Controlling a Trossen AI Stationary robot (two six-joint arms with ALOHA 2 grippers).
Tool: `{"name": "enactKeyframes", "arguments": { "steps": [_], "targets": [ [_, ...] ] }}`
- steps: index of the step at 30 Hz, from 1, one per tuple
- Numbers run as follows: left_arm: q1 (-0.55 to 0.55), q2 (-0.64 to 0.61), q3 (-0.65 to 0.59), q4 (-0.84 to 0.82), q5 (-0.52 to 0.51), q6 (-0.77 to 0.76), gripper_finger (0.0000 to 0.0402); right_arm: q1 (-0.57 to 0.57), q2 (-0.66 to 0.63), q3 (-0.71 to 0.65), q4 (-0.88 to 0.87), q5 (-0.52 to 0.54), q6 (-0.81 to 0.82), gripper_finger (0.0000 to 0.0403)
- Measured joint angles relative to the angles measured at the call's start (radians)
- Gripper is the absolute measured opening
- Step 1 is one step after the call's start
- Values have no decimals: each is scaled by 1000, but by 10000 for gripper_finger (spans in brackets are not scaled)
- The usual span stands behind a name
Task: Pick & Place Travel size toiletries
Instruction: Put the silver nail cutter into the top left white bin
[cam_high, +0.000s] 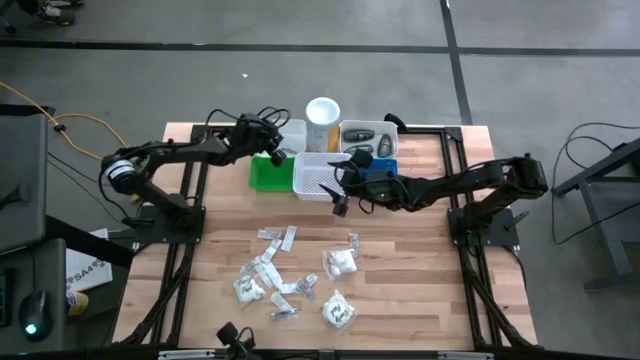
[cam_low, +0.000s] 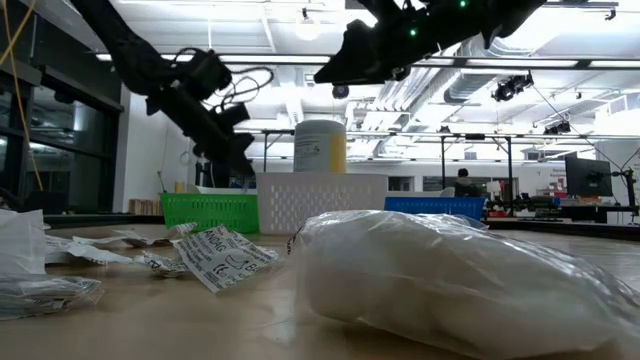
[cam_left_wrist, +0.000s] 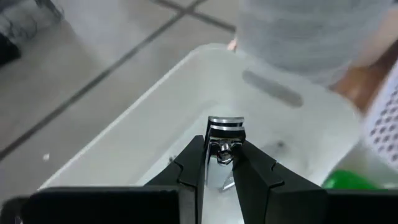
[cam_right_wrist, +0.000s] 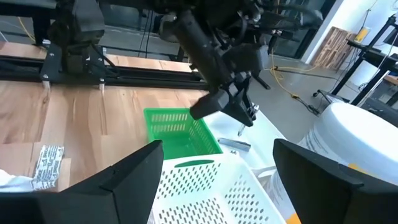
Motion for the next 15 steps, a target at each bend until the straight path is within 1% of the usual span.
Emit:
{"name": "enactKeyframes", "arguments": {
  "steps": [3,4,5,9,11,13,15],
  "targets": [
    [2,35,36,-39,-1,-17,55,0,0,0,-9,0,8,297],
    [1,42,47,-52,0,-20,63,0,0,0,-13,0,11,297],
    [0,46,58,-65,0,-21,78,0,0,0,-18,0,14,297],
    [-2,51,88,-115,-19,-21,159,0,0,0,-30,0,34,297],
    [-2,51,97,-129,-29,-20,191,0,0,0,-33,0,39,297],
    [-2,51,109,-142,-33,-20,210,0,0,0,-36,0,41,297],
    [-2,50,120,-165,-40,-20,217,0,0,0,-54,0,48,297]
  ]
}}
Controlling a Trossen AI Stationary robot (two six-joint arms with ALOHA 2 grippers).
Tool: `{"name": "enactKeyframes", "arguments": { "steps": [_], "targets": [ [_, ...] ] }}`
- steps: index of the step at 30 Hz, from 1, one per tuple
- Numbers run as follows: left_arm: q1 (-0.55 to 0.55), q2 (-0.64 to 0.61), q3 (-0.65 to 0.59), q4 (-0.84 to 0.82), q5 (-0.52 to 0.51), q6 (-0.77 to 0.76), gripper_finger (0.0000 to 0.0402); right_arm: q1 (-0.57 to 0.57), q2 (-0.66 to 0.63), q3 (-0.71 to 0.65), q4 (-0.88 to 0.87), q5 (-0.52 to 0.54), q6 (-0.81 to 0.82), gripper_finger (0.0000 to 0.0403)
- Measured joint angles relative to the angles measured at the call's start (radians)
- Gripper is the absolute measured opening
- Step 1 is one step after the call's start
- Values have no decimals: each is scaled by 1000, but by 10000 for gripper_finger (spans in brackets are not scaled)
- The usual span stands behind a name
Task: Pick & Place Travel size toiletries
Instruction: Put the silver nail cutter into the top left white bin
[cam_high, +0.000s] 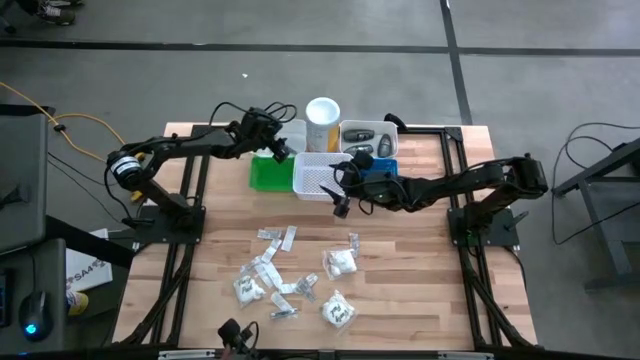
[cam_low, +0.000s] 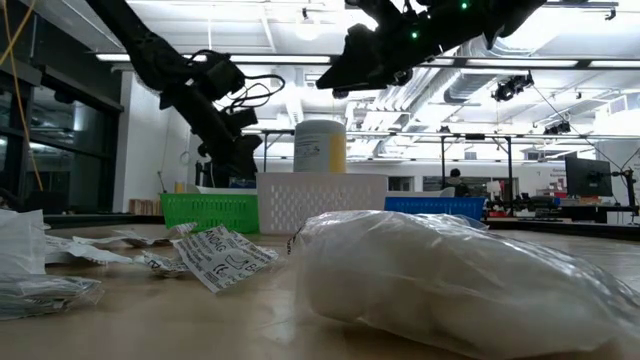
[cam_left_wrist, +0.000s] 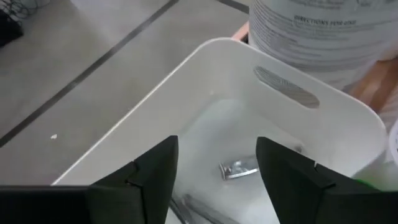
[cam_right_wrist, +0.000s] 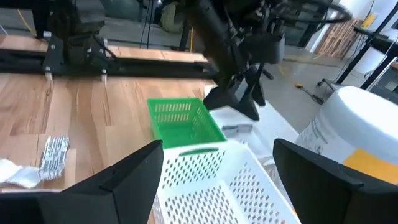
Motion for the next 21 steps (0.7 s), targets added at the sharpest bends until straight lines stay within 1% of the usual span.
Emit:
{"name": "enactKeyframes", "arguments": {
  "steps": [3,6,9,11,14,18,21],
  "targets": [
    [0,-22,9,-60,14,-8,215,0,0,0,-54,0,49,297],
    [0,-72,11,-118,72,-23,204,2,-16,-1,-137,-1,112,297],
    [-15,-132,11,-234,131,-41,189,18,-22,-1,-181,0,159,297],
    [-48,-174,11,-300,136,-49,179,37,-29,-2,-208,-3,173,297],
    [-135,-236,11,-421,137,-52,165,75,-33,-1,-213,-3,177,297],
    [-303,-305,11,-556,122,-85,152,128,-32,-1,-228,-3,180,297],
    [-444,-345,11,-650,99,-144,148,171,-32,-1,-248,-3,197,297]
  ]
}}
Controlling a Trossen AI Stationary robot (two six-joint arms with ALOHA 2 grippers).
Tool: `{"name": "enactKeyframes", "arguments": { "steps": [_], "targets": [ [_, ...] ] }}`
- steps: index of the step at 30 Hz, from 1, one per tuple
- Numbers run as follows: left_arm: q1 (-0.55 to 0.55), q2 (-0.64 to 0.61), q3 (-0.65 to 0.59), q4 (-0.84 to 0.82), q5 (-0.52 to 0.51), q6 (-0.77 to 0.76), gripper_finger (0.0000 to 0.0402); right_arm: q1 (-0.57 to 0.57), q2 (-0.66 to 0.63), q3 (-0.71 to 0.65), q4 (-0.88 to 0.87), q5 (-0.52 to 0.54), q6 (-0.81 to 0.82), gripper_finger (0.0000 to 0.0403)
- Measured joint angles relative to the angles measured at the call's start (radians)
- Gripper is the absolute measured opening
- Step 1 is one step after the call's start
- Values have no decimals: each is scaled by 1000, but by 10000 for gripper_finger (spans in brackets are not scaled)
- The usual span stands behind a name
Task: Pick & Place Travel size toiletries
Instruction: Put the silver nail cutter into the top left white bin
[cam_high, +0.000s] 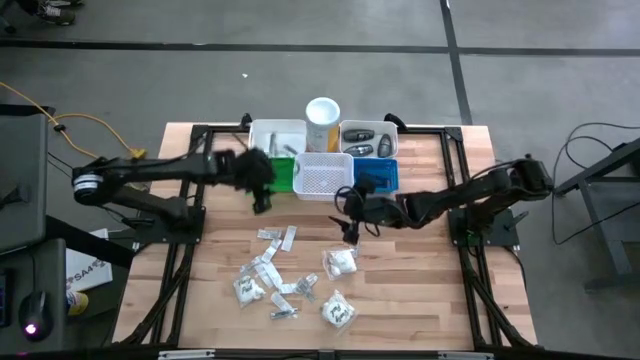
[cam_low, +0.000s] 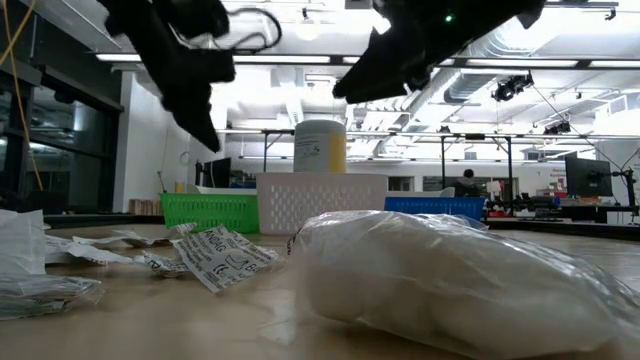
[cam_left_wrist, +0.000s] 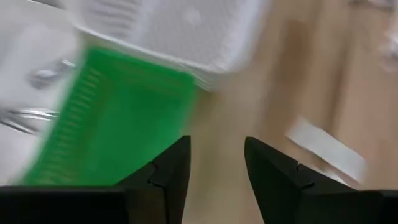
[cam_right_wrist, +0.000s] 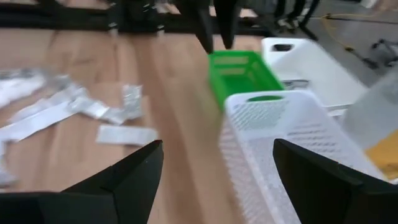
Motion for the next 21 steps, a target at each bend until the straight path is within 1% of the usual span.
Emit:
{"name": "enactKeyframes", "arguments": {
  "steps": [4,8,10,14,16,21],
  "targets": [
    [-203,-23,0,-71,-37,-122,148,55,0,0,-22,2,30,297],
    [-415,-21,0,-80,-73,-203,148,98,0,0,-67,2,62,297],
    [-524,-13,0,-74,-112,-229,148,115,0,0,-75,2,88,297],
    [-732,-1,-1,-41,-230,-308,148,151,0,0,-77,3,113,297],
    [-815,7,-1,-12,-276,-355,148,166,0,0,-82,1,134,297],
    [-961,65,-1,95,-346,-438,148,213,0,0,-105,1,210,297]
  ]
}}
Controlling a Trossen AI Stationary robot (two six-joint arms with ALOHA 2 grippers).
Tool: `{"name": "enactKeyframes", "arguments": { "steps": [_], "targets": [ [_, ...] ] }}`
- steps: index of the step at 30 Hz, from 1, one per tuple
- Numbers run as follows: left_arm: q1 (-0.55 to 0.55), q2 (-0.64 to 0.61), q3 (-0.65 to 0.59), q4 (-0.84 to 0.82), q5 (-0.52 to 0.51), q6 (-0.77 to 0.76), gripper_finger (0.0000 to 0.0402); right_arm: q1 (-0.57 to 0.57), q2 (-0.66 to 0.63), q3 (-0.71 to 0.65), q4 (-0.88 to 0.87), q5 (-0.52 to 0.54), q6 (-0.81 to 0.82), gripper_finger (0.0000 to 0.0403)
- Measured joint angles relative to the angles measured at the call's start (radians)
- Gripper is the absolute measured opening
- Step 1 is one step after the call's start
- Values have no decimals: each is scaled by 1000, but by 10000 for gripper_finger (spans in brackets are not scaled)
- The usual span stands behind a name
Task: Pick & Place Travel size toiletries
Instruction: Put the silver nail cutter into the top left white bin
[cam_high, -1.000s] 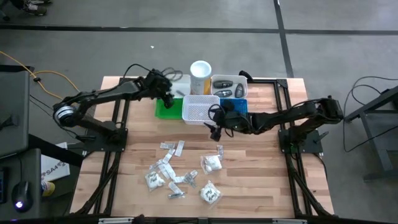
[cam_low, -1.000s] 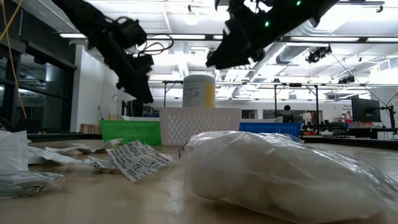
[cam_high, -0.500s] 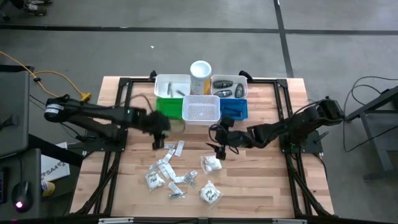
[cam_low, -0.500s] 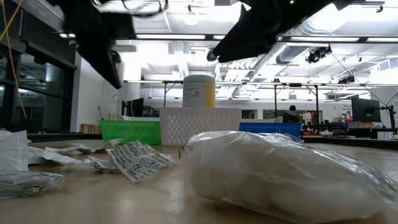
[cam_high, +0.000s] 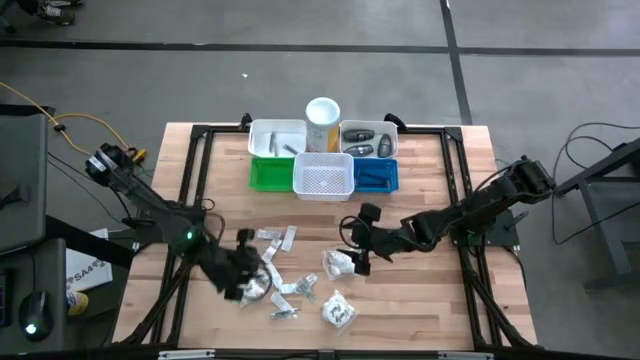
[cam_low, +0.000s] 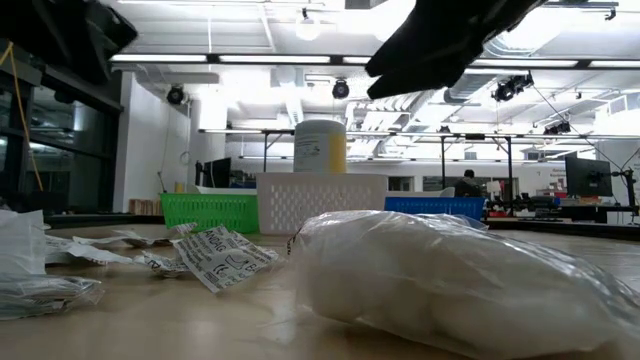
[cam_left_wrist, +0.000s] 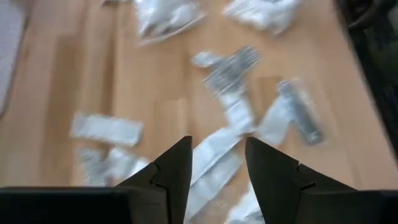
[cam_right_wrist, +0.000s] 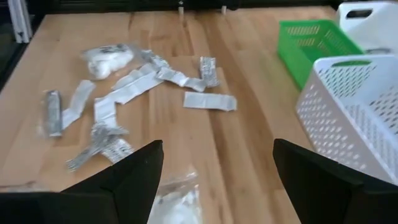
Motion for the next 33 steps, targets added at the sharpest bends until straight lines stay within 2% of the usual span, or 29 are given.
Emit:
{"name": "enactKeyframes", "arguments": {
  "steps": [7,16,24,33],
  "targets": [
    [-71,174,-1,194,-2,2,148,80,0,0,-38,-2,83,297],
    [-68,335,6,409,92,-17,148,168,0,0,-83,2,150,297],
    [-70,424,117,367,138,7,148,204,0,0,-137,2,216,297],
    [-68,577,272,186,125,9,148,213,0,0,-150,4,234,297]
  ]
}}
